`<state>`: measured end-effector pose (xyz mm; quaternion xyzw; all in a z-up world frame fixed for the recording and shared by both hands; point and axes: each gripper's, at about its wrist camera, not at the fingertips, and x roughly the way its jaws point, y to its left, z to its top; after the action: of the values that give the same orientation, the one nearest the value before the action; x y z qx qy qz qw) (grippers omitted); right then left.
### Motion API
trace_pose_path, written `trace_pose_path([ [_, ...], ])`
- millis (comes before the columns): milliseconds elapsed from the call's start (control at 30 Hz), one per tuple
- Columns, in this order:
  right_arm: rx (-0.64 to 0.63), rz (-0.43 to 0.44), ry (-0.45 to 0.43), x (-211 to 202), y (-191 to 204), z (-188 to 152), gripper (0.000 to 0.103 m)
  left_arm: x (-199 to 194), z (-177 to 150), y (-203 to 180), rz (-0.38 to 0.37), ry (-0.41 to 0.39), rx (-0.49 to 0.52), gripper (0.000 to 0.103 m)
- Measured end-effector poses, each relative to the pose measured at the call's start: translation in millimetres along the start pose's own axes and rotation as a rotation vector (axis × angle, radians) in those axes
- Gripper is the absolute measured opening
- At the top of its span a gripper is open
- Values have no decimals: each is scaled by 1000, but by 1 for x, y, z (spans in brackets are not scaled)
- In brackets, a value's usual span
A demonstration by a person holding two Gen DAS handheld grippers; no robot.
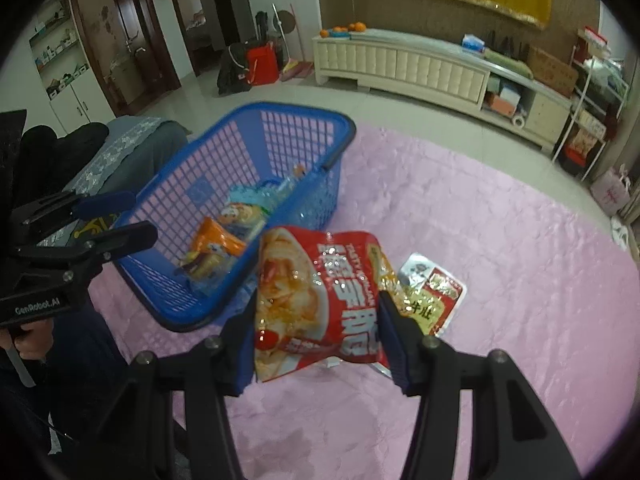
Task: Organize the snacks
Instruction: 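Open the left gripper to drop the orange stick into the basket, then carry the red bread pack into the basket and open the right gripper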
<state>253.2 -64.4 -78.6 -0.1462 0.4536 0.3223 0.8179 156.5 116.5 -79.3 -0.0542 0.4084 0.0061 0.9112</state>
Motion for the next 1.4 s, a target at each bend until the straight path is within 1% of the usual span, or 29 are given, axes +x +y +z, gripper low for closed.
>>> trace_pose_path([
  [233, -9, 2, -55, -19, 27, 11, 58, -17, -1, 14, 12, -34, 20, 66],
  [367, -32, -4, -53, -19, 43, 20, 58, -24, 0, 28, 27, -50, 28, 67],
  [500, -54, -6, -49, -16, 55, 29, 58, -28, -1, 44, 28, -67, 4, 69],
  [600, -65, -7, -48, -12, 63, 37, 58, -28, -1, 57, 27, -60, -14, 69],
  [833, -86, -11, -32, 4, 76, 53, 58, -21, 1, 75, 45, -49, -37, 69],
  [1133, -116, -6, 9, 30, 90, 76, 58, -8, 4, 97, 27, -41, -82, 69],
  [1267, -130, -11, 34, 46, 94, 86, 58, 0, 12, 107, 19, -21, -95, 69],
  [1333, -131, -10, 45, 55, 95, 92, 58, 6, 18, 111, 15, -12, -86, 69],
  [1400, -125, -11, 54, 64, 95, 97, 58, 13, 23, 116, 31, -9, -77, 69],
])
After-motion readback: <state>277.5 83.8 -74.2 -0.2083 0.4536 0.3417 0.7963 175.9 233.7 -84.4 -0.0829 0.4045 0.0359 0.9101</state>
